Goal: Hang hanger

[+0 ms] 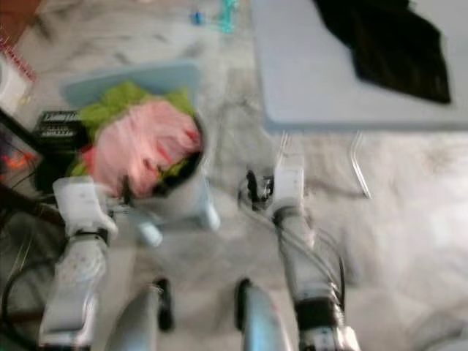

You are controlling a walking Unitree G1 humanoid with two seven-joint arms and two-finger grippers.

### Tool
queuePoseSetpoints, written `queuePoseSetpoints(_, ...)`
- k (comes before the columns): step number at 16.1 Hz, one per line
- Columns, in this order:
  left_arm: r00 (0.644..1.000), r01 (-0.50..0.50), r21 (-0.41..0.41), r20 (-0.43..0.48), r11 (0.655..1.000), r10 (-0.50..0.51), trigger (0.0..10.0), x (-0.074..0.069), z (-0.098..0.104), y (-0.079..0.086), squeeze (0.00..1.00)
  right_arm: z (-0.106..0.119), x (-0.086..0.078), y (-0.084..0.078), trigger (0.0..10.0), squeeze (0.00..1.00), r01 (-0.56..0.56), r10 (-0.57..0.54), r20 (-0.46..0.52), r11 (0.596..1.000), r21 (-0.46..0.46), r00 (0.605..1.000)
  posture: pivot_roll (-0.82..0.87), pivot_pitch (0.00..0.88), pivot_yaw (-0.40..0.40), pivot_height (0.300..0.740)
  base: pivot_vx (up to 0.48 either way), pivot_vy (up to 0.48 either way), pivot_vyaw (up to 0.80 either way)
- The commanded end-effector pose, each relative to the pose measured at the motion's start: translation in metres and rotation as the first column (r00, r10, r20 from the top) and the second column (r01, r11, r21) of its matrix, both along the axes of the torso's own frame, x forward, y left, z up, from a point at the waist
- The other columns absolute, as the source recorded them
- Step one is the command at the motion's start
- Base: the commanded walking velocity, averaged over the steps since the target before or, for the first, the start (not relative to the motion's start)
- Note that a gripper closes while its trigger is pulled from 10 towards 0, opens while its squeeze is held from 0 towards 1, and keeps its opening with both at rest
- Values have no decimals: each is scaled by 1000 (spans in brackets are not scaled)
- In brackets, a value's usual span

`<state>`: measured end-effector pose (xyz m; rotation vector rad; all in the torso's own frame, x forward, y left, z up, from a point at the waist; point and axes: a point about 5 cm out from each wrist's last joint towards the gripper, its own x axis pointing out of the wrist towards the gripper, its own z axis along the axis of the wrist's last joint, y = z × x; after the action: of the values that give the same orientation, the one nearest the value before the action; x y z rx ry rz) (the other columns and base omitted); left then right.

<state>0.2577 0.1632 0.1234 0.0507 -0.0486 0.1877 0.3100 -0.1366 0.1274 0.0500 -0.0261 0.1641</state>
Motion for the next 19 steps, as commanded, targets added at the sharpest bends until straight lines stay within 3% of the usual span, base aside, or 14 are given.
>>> queuePoseSetpoints(1,999,-18,27,-45,999,19,10000,-9,-8,8,0,5,-9,-3,10000,0,-60,59,39,997,44,998,54,345,-79,740,0,0,0)
queuePoseSetpoints(4,998,15,32,-57,999,-13,10000,-18,-9,-1,0,9,-9,-6,10000,0,-63,61,58,997,35,996,58,355,-78,740,0,0,0)
queuePoseSetpoints(8,999,30,-2,-35,1000,-30,10000,-13,-3,-1,0,8,-11,-3,10000,0,-98,97,27,994,40,995,67,325,-67,740,0,0,0)
queuePoseSetpoints(11,998,54,34,-21,998,-53,10000,-1,2,-2,0,5,-1,-1,10000,0,-56,56,-1,998,34,998,76,281,-44,740,0,0,0)
queuePoseSetpoints(13,997,80,66,-25,995,-78,10000,12,3,-2,0,3,6,-4,10000,0,44,-45,31,998,33,998,83,246,-28,740,0,0,0)
queuePoseSetpoints(15,993,112,95,-29,989,-110,10000,25,4,-5,0,-2,11,-1,10000,0,45,-45,3,995,94,999,76,198,-11,740,0,0,0)
queuePoseSetpoints(19,988,151,103,28,983,-155,10000,47,17,-18,0,-1,21,-2,10000,0,86,-88,38,994,62,995,58,145,14,740,0,0,0)
